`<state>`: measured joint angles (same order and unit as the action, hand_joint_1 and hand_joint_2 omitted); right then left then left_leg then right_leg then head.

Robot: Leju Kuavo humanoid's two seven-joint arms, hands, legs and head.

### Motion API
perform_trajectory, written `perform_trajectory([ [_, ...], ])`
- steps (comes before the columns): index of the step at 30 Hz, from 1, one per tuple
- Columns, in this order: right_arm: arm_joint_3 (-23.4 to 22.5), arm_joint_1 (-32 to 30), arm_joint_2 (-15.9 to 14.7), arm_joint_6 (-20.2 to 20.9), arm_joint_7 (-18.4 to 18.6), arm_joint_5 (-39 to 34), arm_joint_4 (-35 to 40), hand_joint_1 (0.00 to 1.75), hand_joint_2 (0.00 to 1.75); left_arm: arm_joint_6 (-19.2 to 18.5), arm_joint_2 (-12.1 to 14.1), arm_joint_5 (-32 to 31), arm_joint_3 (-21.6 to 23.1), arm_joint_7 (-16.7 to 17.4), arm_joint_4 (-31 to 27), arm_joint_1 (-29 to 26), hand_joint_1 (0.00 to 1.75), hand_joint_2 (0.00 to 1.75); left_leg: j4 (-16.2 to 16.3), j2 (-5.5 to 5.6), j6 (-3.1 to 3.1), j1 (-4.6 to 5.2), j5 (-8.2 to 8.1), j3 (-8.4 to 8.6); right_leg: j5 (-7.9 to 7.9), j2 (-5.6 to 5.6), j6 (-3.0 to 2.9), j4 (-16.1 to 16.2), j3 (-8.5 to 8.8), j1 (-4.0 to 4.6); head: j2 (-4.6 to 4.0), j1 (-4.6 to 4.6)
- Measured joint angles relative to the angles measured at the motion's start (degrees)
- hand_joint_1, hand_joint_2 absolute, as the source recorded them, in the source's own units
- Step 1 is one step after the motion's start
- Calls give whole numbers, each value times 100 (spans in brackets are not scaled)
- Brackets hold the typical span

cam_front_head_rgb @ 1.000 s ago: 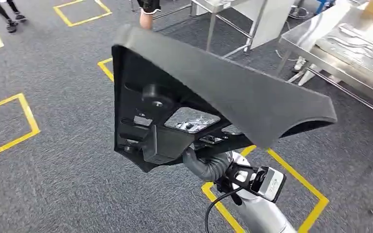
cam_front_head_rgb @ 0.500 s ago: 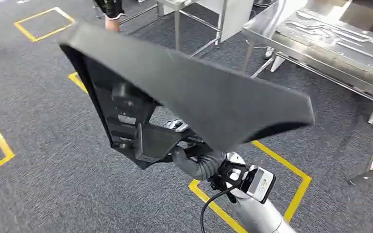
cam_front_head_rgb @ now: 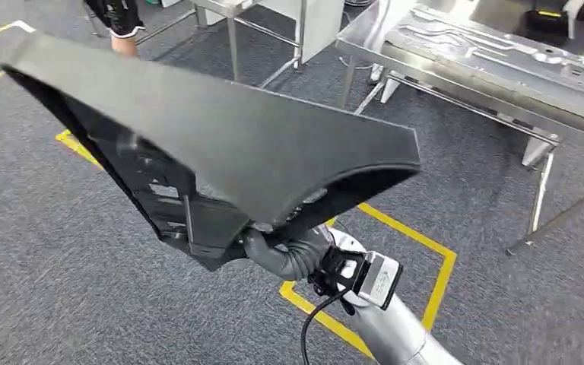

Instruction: Take the parts from the cabinet and place them on the table.

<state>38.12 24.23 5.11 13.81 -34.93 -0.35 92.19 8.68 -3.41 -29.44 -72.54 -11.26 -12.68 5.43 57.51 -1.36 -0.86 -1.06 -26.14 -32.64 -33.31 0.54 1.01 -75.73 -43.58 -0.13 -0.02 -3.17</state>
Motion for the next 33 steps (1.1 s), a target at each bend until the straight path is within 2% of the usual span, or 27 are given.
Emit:
perform_trajectory([
  [1,15,-2,0,-15,0,-24,-37,175,175,0,0,0,-9,0,0,-4,0,175,1,-67,7,1,-10,7,36,-4,7,-110,-75,-11,0,2],
  [2,33,-2,0,-35,-4,-52,-68,175,175,0,0,2,-22,0,0,-3,0,175,1,-130,14,1,-25,23,200,-18,0,80,10,-14,0,2],
  [3,41,2,0,-44,-7,-70,-87,175,175,-4,-4,2,-26,0,0,1,0,175,1,-184,24,1,-43,50,458,-46,-17,528,238,-12,0,2],
  [4,48,9,2,-50,-7,-72,-96,175,175,-9,-9,2,-26,0,0,4,0,175,0,-238,40,1,-66,89,730,-136,-52,1119,554,2,0,2],
  [5,57,24,7,-50,-9,-74,-105,175,175,-11,-18,2,-26,0,0,3,0,175,-1,-279,60,4,-92,126,902,-359,-104,1617,829,36,0,2],
  [6,68,43,15,-50,-11,-76,-120,175,175,-11,-22,2,-31,0,0,3,0,175,3,-326,96,37,-115,138,798,-550,-131,1749,881,117,0,2],
  [9,83,60,33,-55,-17,-85,-142,175,175,-15,-24,2,-42,0,0,10,0,175,-21,-494,191,37,-151,184,811,-314,-192,1760,851,139,0,2],
  [10,83,62,33,-55,-22,-89,-142,175,175,-22,-24,7,-44,-2,0,31,0,175,-30,-560,232,44,-174,222,835,-237,-231,1814,873,104,0,0],
  [11,87,57,50,-55,-26,-96,-140,175,175,-33,-24,2,-48,-9,0,41,0,175,24,-361,267,1,-223,209,861,-183,-254,1854,929,61,0,2],
  [12,92,84,59,-57,-37,-111,-149,175,175,-42,-31,2,-61,-20,0,38,0,175,293,-92,267,0,-408,103,859,-134,-297,1863,941,46,0,2],
  [13,107,90,72,-59,-39,-120,-157,175,175,-50,-37,2,-74,-26,2,31,0,175,719,21,277,0,-628,-104,855,-75,-310,1863,946,46,0,0],
  [15,111,70,72,-59,-41,-137,-188,175,175,-94,-31,-4,-81,-63,0,-7,0,175,1648,85,297,-1,-975,-600,841,80,-332,1854,948,65,0,0],
  [16,111,59,72,-61,-48,-144,-203,175,175,-109,-29,-4,-81,-91,0,-20,0,175,1851,86,298,0,-963,-740,840,165,-332,1845,950,72,0,0],
  [17,111,57,72,-70,-52,-149,-214,175,175,-127,-28,-2,-83,-107,0,-19,0,175,1749,88,287,1,-798,-741,836,255,-331,1836,960,73,0,0],
  [18,111,57,72,-70,-57,-153,-218,175,175,-140,-31,2,-83,-120,0,-16,0,175,1345,101,266,0,-497,-597,823,345,-320,1821,974,73,0,0],
  [19,111,58,72,-72,-63,-153,-218,175,175,-147,-28,2,-83,-131,0,-15,0,175,783,146,244,-1,-173,-362,805,424,-310,1807,995,72,0,0],
  [20,111,58,72,-78,-65,-153,-218,175,175,-155,-28,2,-83,-140,0,-10,0,175,262,294,216,-2,83,-139,788,487,-295,1795,1011,70,0,0],
  [21,111,60,72,-83,-66,-155,-221,175,175,-157,-17,2,-87,-140,0,-3,0,175,106,533,179,-7,-22,-55,773,527,-265,1783,995,80,0,0],
  [23,111,67,70,-96,-72,-159,-221,175,175,-173,-22,-9,-90,-136,0,0,0,175,45,461,161,27,-7,-39,791,639,-199,1761,934,30,0,0],
  [25,111,67,59,-111,-74,-159,-218,175,175,-175,-13,-9,-90,-123,0,19,0,175,13,372,97,34,10,-15,802,743,-115,1792,930,14,0,-2],
  [26,111,66,55,-118,-74,-159,-214,175,175,-181,-31,0,-90,-118,2,31,0,175,-47,287,54,-29,42,19,758,623,-96,1746,937,30,0,0],
  [27,111,86,48,-127,-81,-162,-214,175,175,-201,-26,0,-92,-131,0,34,0,175,-71,249,21,-18,41,39,649,327,-63,1599,873,69,0,2],
  [28,111,101,48,-140,-81,-159,-214,175,175,-230,-26,0,-92,-157,0,22,0,175,-71,182,5,-7,34,40,426,115,-38,1213,672,50,0,0],
  [29,111,96,48,-142,-81,-159,-216,175,175,-249,-24,0,-92,-171,0,10,0,175,-68,120,-4,2,27,43,207,36,-17,749,433,28,0,0],
  [31,111,72,33,-142,-81,-159,-236,175,175,-254,-24,0,-94,-195,0,-7,0,175,-64,-36,-9,8,5,44,2,7,29,-10,8,-15,0,2],
  [32,111,68,26,-142,-81,-159,-245,175,175,-260,-24,0,-94,-197,0,-6,0,175,-63,-109,2,8,-10,58,129,-5,49,42,2,-36,0,0],
  [33,111,68,20,-142,-81,-159,-249,175,175,-265,-24,0,-94,-203,0,-2,0,175,-63,-169,9,7,-25,79,348,-30,57,353,152,-52,0,2],
])
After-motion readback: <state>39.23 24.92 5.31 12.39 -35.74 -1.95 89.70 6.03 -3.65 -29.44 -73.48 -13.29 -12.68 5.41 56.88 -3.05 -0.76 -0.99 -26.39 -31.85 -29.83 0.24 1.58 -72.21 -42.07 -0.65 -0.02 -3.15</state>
